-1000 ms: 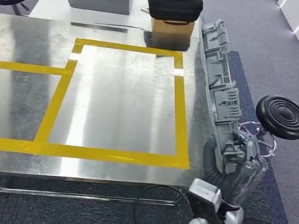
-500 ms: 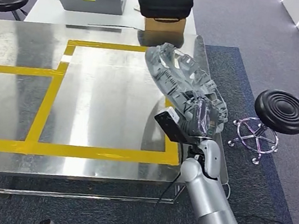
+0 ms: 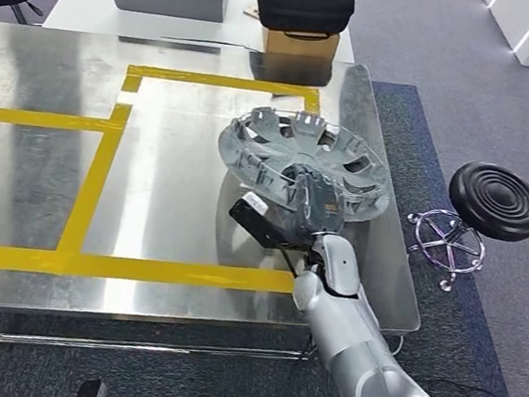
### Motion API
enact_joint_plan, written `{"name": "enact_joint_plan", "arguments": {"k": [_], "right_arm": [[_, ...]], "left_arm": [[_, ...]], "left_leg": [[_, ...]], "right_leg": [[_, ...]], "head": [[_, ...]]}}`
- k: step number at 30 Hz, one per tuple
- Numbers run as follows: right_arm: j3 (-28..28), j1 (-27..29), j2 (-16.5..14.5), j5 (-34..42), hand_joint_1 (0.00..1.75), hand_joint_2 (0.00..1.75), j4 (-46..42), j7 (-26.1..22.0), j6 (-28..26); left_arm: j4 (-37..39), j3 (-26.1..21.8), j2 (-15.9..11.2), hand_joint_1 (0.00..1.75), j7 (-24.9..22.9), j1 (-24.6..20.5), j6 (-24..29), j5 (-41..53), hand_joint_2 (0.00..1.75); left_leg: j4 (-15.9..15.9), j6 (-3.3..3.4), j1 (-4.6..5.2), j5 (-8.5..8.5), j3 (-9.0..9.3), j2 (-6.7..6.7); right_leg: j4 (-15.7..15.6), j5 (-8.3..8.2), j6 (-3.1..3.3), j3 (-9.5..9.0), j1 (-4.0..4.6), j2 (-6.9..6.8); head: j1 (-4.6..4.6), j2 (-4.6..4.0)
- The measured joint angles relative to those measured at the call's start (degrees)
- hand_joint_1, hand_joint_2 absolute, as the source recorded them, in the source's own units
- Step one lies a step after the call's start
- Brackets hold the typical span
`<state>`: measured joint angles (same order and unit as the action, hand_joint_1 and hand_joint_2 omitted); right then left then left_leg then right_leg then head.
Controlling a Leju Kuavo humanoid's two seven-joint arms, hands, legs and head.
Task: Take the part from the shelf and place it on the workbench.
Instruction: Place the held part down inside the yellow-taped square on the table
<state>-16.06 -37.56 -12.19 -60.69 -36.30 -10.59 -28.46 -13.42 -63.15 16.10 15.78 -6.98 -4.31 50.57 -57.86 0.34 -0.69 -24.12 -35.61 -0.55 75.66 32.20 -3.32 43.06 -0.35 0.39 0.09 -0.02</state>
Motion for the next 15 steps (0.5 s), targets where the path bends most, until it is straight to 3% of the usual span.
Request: {"name": "enact_joint_plan", "arguments": {"k": [1, 3, 5, 8, 10, 11, 13, 15], "right_arm": [[-0.27, -0.17, -0.63, 0.08, 1.75, 1.75, 0.90, -0.26, 0.45], [-0.80, -0.88, -2.02, 0.43, 1.75, 1.75, 2.31, -0.99, 1.68], [-1.96, -1.72, -3.79, 1.12, 1.75, 1.75, 3.53, -1.45, 3.13], [-7.00, -2.03, -5.78, 7.26, 1.75, 1.75, 4.45, -0.50, 5.34], [-13.16, -2.25, -6.67, 13.82, 1.75, 1.75, 4.52, 1.18, 5.89], [-16.46, -2.41, -7.03, 16.55, 1.75, 1.75, 4.52, 1.94, 6.05], [-22.54, -2.45, -7.42, 20.28, 1.75, 1.75, 4.63, 2.91, 6.32], [-27.25, -2.28, -7.46, 22.26, 1.75, 1.75, 5.02, 3.35, 6.43]], "left_arm": [[0.00, 0.11, 0.03, 0.00, -0.10, -0.01, 0.03, 0.13, 1.75], [0.00, 0.48, 0.09, 0.00, -0.31, -0.03, 0.04, 0.40, 1.75], [0.00, 0.95, 0.13, 0.00, -0.46, -0.17, 0.04, 0.55, 1.75], [0.00, 1.33, 0.27, 0.00, -0.58, -0.39, -0.07, 0.62, 1.75], [0.00, 1.50, 0.39, 0.00, -0.54, -0.47, -0.13, 0.67, 1.75], [0.00, 1.61, 0.43, 0.00, -0.44, -0.51, -0.13, 0.76, 1.75], [0.00, 1.96, 0.45, 0.00, 0.06, -0.59, -0.24, 0.97, 1.75], [0.00, 2.41, 0.38, 0.00, 0.67, -0.60, -0.43, 1.06, 1.75]], "left_leg": [[-0.01, -0.03, 0.00, -0.04, 0.11, -0.07], [-0.02, -0.34, -0.03, -0.21, 0.40, -0.17], [-0.14, -0.99, 0.15, -0.35, 0.45, -0.10], [0.07, -2.04, 0.15, -0.21, 0.42, 0.03], [-1.11, -2.72, 0.03, -1.25, -0.08, 0.08], [-3.24, -3.00, 0.02, -2.60, -1.06, 0.09], [-10.55, -3.33, 0.06, -6.10, -4.59, 0.10], [-15.43, -3.38, 0.07, -7.32, -7.11, 0.10]], "right_leg": [[-1.46, -1.38, 0.09, -0.56, -0.01, 0.00], [-9.13, -5.33, 0.32, -4.06, -0.01, 0.00], [-15.07, -7.21, 0.64, -6.94, 0.06, 0.14], [-16.14, -7.25, 1.52, -7.42, 0.29, 0.39], [-16.32, -7.40, 2.29, -7.48, 0.16, 0.44], [-16.42, -7.46, 2.61, -7.55, 0.05, 0.45], [-16.42, -7.43, 2.97, -7.57, 0.06, 0.44], [-16.41, -7.40, 3.04, -7.58, 0.12, 0.40]], "head": [[0.02, 0.00], [0.10, 0.00], [0.13, 0.00], [0.08, 0.00], [0.01, 0.00], [-0.08, 0.00], [-0.22, 0.00], [-0.23, 0.00]]}}
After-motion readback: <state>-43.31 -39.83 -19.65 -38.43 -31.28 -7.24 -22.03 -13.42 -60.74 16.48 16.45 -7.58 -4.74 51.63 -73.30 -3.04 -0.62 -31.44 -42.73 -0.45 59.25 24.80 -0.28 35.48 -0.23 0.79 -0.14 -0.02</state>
